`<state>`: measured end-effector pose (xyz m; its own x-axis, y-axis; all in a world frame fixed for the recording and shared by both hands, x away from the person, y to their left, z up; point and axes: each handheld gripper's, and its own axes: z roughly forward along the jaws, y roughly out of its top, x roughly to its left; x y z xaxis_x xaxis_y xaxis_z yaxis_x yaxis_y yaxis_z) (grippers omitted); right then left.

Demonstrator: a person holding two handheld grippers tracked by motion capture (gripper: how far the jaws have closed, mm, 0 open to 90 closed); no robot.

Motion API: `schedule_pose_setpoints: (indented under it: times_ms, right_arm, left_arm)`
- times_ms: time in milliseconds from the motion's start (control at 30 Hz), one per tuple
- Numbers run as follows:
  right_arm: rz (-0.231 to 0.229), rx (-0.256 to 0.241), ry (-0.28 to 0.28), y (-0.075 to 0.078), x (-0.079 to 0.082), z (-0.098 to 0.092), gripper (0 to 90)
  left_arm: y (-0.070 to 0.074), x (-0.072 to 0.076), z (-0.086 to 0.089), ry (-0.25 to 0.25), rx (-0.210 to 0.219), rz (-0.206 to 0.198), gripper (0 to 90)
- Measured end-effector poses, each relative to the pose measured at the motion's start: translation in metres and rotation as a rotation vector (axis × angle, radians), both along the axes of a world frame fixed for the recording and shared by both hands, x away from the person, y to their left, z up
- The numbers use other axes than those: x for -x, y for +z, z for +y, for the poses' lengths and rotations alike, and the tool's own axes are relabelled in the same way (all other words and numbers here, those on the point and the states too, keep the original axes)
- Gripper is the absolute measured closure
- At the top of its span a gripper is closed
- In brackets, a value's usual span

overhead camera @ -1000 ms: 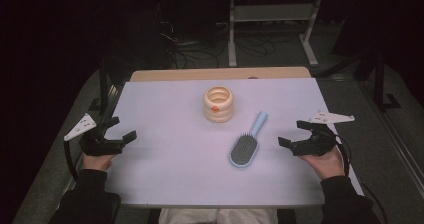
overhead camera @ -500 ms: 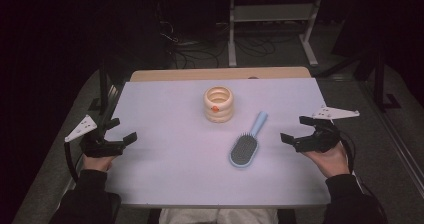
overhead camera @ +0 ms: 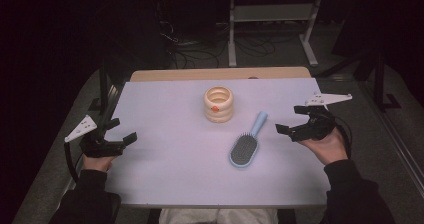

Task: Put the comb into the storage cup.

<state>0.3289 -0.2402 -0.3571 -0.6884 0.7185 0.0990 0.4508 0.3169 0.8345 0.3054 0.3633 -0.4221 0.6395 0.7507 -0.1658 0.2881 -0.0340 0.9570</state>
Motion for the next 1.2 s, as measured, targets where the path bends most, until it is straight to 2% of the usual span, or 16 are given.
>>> schedule_pose_setpoints:
  times_ms: [400, 833, 1200]
  right_arm:
    - [0.007, 0.031, 0.037, 0.009, -0.017, 0.014, 0.0]
    - [0.011, 0.052, 0.052, 0.016, -0.035, 0.019, 0.0]
    - [0.031, 0.068, 0.067, 0.008, -0.053, 0.027, 0.0]
  left_arm:
    - [0.0, 0.0, 0.0, -0.002, -0.003, 0.003, 0.0]
    - [0.0, -0.001, 0.0, -0.005, -0.002, 0.002, 0.0]
    - [0.0, -0.002, -0.001, -0.005, -0.019, 0.006, 0.0]
